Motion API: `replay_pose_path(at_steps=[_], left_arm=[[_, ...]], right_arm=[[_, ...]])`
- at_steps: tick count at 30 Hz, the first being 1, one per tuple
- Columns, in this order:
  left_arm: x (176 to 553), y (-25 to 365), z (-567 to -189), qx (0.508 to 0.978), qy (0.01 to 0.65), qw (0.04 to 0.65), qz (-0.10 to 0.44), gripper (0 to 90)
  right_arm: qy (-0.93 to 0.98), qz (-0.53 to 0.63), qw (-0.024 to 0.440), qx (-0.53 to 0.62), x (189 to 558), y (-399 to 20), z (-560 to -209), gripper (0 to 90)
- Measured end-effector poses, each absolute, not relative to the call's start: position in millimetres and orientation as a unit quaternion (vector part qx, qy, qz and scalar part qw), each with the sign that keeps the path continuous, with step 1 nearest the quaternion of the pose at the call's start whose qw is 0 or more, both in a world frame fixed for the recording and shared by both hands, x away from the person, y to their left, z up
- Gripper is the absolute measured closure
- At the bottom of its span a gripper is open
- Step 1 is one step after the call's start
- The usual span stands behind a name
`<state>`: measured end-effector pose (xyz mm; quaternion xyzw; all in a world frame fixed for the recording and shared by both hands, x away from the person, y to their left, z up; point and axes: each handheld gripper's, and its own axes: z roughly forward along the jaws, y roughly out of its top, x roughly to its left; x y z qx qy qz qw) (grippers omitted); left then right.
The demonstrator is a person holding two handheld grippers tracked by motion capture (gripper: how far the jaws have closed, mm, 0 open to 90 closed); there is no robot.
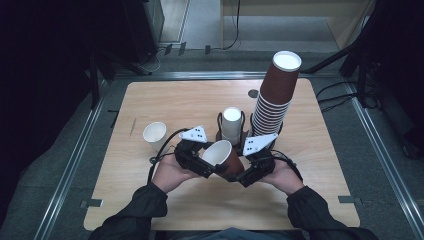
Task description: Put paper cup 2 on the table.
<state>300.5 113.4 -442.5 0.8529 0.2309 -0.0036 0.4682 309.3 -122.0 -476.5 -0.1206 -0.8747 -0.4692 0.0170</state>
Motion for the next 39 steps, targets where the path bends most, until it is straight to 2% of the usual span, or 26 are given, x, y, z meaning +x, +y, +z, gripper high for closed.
replay_pose_path(at_steps=[39], left_arm=[[301,147,-449,0.872,0.243,0.424,0.000,12.3]], right_arm=[[-0.869,-0.456,-0.029,-0.193,307,-154,-464,16.9]])
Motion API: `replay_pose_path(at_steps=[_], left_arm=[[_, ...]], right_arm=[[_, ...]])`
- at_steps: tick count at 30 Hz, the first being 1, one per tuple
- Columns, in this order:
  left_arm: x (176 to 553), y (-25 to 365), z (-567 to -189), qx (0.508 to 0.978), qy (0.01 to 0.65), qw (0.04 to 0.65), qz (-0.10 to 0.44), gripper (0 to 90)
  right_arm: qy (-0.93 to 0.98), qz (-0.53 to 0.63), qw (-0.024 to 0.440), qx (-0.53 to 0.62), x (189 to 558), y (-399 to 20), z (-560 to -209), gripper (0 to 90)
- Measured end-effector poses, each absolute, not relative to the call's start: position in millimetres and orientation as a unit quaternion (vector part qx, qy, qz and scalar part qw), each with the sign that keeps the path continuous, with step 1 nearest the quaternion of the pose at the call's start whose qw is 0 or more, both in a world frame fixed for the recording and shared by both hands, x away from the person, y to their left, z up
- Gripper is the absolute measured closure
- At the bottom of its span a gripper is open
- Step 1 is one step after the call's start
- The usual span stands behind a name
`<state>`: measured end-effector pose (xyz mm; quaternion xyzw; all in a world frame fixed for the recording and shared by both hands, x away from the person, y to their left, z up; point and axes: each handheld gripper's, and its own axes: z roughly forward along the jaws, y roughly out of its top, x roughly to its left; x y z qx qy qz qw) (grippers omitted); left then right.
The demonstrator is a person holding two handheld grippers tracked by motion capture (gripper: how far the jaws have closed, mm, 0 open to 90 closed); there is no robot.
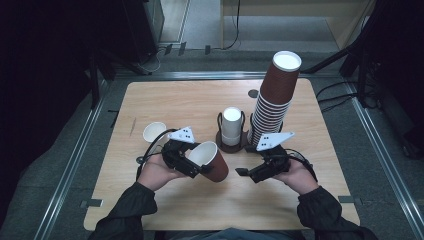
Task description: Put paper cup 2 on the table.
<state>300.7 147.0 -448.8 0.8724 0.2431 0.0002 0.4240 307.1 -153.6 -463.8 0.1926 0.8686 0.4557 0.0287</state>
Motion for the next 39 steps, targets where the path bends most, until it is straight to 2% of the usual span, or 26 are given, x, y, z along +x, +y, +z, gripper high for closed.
replay_pose_path(at_steps=[27,39], left_arm=[[279,188,-449,0.875,0.254,0.411,0.013,11.6],[272,223,-449,0.877,0.269,0.398,0.021,11.4]], right_arm=[[0.867,0.459,0.025,0.191,321,-151,-461,17.9],[0.872,0.454,0.024,0.180,319,-147,-462,17.9]])
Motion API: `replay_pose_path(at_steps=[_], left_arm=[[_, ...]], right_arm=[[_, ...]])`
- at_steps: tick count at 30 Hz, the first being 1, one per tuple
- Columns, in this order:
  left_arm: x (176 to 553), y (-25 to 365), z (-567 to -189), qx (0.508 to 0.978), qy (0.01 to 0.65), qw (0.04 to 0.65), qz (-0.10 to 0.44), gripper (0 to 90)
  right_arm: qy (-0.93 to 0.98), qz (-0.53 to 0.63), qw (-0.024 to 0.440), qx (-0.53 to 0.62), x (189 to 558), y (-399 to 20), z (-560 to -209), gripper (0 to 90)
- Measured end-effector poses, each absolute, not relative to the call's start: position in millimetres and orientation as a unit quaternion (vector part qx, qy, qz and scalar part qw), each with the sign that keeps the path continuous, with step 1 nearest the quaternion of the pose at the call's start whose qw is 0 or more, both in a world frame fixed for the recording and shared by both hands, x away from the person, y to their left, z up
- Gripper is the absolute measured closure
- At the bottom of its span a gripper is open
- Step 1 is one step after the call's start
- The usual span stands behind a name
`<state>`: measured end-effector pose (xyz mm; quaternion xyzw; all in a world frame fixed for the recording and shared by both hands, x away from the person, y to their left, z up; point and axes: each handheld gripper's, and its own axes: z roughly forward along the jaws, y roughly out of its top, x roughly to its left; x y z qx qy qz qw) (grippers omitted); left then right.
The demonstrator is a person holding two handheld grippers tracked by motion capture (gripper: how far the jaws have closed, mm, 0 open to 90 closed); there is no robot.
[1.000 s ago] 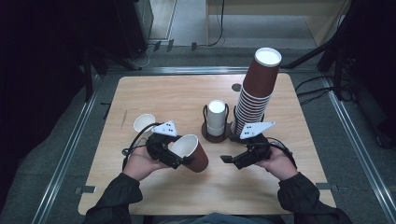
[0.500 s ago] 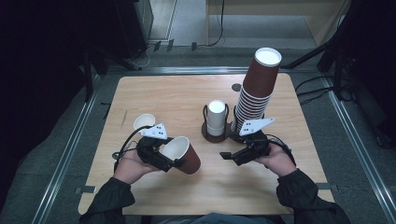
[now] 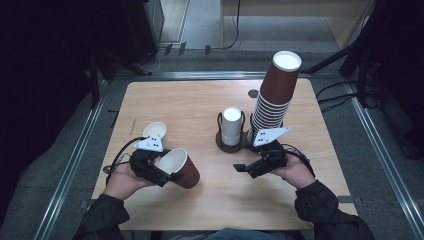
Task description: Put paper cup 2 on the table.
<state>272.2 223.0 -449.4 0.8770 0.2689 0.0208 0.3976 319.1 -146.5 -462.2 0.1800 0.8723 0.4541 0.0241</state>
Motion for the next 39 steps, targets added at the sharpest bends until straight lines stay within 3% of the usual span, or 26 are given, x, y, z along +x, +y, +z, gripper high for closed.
replay_pose_path(at_steps=[9,25,39], left_arm=[[270,246,-450,0.877,0.287,0.385,0.034,10.9],[281,279,-463,0.863,0.381,0.324,0.069,9.6],[284,264,-463,0.875,0.365,0.305,0.094,6.7]], right_arm=[[0.874,0.450,0.025,0.181,319,-146,-463,17.9],[0.876,0.448,0.024,0.176,318,-144,-465,17.9],[0.878,0.445,0.025,0.175,317,-145,-465,17.9]])
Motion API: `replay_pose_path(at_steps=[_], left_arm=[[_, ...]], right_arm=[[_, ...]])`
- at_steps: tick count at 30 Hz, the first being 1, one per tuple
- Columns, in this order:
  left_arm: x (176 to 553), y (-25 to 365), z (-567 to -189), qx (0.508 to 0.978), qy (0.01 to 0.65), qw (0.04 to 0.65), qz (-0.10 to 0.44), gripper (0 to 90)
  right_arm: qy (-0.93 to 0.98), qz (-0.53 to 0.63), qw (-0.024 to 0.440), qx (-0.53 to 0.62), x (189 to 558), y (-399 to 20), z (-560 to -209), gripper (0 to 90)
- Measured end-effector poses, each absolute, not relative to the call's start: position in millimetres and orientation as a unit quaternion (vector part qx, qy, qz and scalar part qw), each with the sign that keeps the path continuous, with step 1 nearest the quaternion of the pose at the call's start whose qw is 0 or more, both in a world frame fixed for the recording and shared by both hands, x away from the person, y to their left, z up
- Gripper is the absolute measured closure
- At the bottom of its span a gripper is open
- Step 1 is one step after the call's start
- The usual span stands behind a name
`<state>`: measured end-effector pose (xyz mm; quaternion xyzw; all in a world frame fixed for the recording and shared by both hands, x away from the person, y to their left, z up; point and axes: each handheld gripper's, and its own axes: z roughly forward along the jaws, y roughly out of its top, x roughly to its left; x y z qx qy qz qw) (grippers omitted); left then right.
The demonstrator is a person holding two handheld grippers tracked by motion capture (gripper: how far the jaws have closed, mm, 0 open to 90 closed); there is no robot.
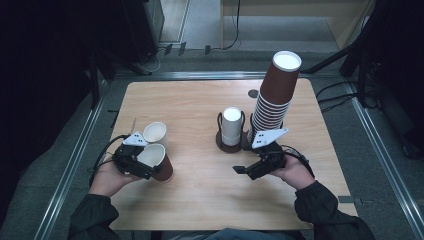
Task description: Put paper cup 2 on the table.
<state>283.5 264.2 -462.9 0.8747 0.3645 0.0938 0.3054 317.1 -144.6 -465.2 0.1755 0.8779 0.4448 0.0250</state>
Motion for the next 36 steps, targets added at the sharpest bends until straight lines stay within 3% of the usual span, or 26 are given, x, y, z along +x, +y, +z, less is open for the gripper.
replay_pose_path(at_steps=[14,36], left_arm=[[286,263,-463,0.870,0.366,0.323,0.072,0.7],[282,265,-443,0.851,0.384,0.355,0.045,0.0]], right_arm=[[0.875,0.447,0.018,0.185,316,-146,-464,18.1],[0.875,0.448,0.014,0.182,316,-147,-464,18.1]])
